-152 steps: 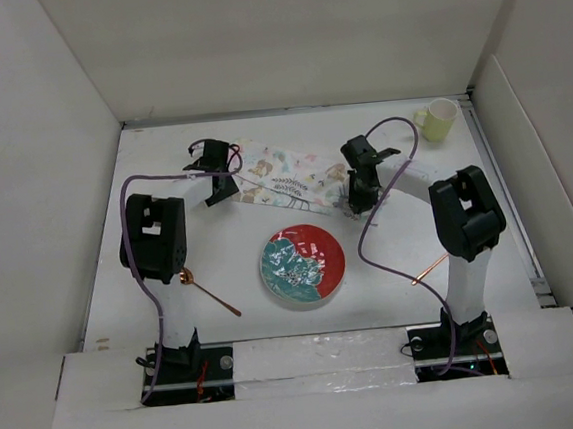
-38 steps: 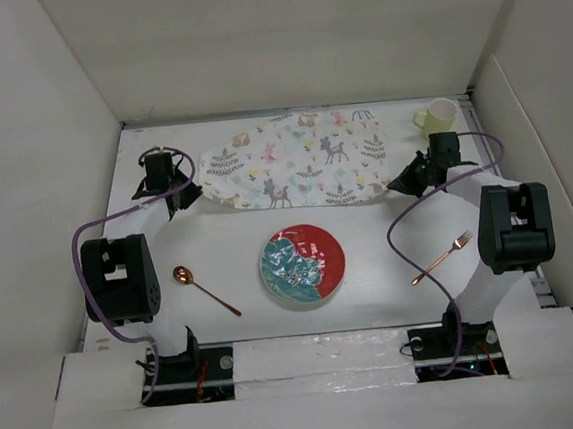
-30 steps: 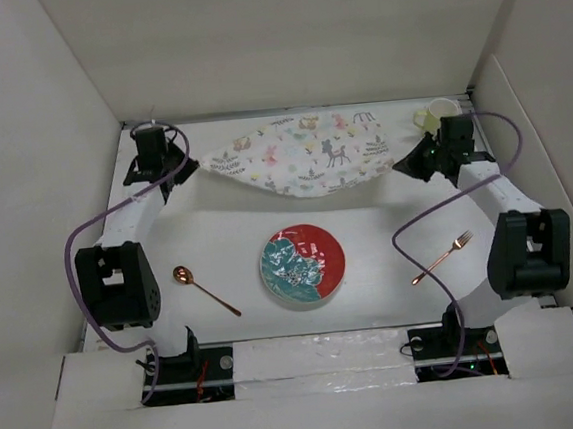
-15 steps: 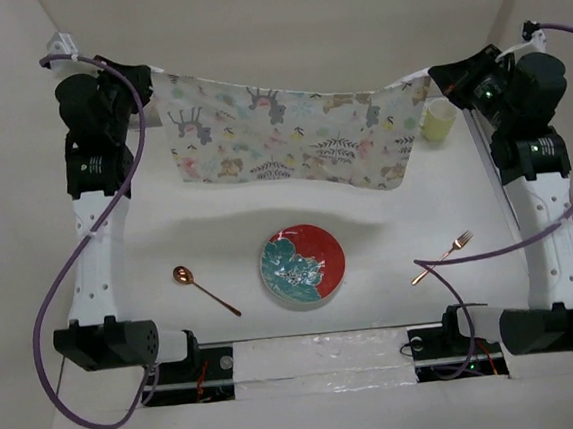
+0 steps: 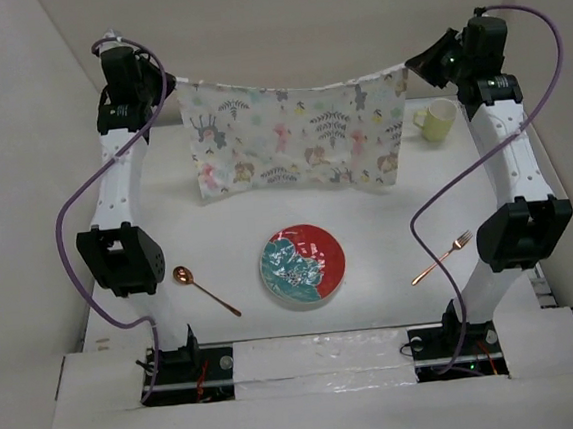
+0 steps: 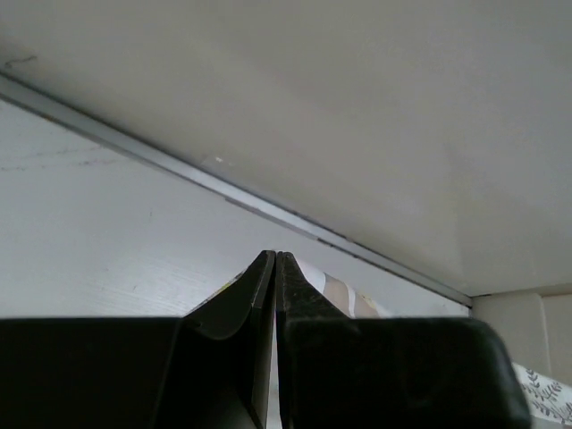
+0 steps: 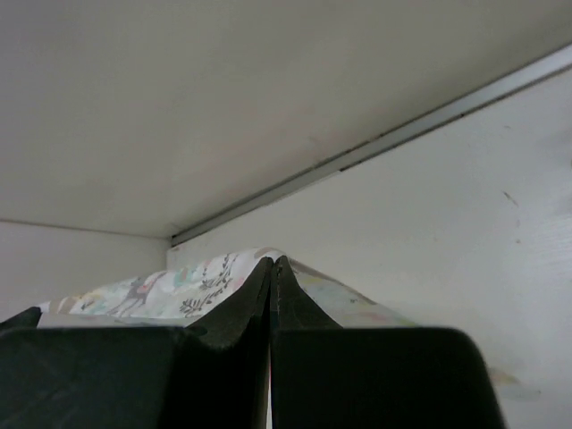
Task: Set the dinner table for one person
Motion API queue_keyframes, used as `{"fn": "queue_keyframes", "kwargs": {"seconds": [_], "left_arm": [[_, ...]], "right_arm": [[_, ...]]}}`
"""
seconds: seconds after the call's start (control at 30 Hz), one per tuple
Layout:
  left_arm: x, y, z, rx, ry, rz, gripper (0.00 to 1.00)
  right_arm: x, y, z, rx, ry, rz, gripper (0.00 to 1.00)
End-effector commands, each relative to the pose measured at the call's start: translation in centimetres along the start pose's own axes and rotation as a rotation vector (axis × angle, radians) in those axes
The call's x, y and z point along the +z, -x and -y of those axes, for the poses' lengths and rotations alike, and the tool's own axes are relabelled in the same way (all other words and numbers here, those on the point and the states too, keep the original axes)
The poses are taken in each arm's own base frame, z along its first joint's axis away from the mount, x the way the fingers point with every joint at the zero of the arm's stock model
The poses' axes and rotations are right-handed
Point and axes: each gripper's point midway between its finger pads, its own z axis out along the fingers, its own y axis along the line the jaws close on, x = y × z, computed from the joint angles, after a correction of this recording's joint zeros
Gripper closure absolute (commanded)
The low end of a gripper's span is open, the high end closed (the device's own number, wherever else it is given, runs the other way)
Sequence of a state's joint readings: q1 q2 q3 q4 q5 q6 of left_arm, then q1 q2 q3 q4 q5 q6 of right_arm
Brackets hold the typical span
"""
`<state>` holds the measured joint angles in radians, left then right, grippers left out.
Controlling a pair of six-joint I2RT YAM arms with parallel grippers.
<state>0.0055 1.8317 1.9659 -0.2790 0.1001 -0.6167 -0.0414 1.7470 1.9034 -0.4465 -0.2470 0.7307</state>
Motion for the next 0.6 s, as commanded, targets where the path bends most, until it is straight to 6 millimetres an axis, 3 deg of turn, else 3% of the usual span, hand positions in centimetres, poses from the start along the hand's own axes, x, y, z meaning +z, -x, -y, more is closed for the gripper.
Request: {"fn": "queue_keyframes", "kwargs": {"seconds": [0.0, 0.1, 0.13, 0.17, 0.2, 0.23, 0.3, 0.33, 0.37, 0.4, 0.43, 0.5, 0.53, 0.57], "left_arm": [[-5.0, 7.6, 5.2, -0.004, -0.152, 0.179, 1.0], [-5.6, 7.7, 4.5, -0.005, -0.156, 0.18, 1.0], [-5.6, 6.7, 3.7, -0.002, -0.144, 0.166, 1.0], [-5.6, 6.0, 3.1, 0.001, -0.135, 0.158, 1.0], [-4.9, 2.4, 0.2, 0.002, -0.088, 0.101, 1.0], [-4.9, 2.4, 0.2, 0.002, -0.087, 0.1, 1.0], [-4.8, -0.1, -1.7, 0.003, -0.063, 0.058, 1.0], [-4.3, -3.0, -3.9, 0.0, -0.035, 0.01, 1.0], [-4.3, -4.2, -4.8, -0.001, -0.024, -0.011, 1.0], [-4.1, -5.7, -6.0, -0.001, -0.001, -0.037, 1.0], [-3.9, -8.7, -8.3, -0.008, 0.039, -0.094, 1.0], [-3.4, -10.9, -10.1, -0.007, 0.061, -0.125, 1.0], [-3.2, -13.2, -12.0, -0.01, 0.101, -0.169, 1.0], [-3.1, -14.2, -12.9, -0.015, 0.12, -0.19, 1.0]], "right_arm": [[-4.6, 5.5, -6.1, -0.051, 0.151, 0.142, 1.0], [-5.5, 5.6, -5.9, -0.054, 0.156, 0.148, 1.0], [-5.0, 4.6, -4.3, -0.042, 0.129, 0.126, 1.0], [-5.6, 4.0, -4.3, -0.043, 0.136, 0.118, 1.0], [-5.4, 2.5, -2.6, -0.032, 0.131, 0.095, 1.0], [-4.5, 0.8, -0.6, -0.013, 0.092, 0.052, 1.0], [-4.5, -1.5, 1.6, 0.006, 0.064, 0.007, 1.0], [-4.1, -2.5, 2.7, 0.012, 0.055, -0.008, 1.0], [-3.4, -5.5, 5.6, 0.038, 0.005, -0.068, 1.0], [-3.1, -6.9, 6.9, 0.05, -0.014, -0.097, 1.0], [-2.8, -8.1, 8.1, 0.057, -0.031, -0.12, 1.0], [-1.9, -11.6, 11.5, 0.088, -0.097, -0.195, 1.0], [-1.6, -12.7, 12.6, 0.097, -0.118, -0.223, 1.0], [-1.4, -13.7, 13.6, 0.111, -0.143, -0.251, 1.0]]}}
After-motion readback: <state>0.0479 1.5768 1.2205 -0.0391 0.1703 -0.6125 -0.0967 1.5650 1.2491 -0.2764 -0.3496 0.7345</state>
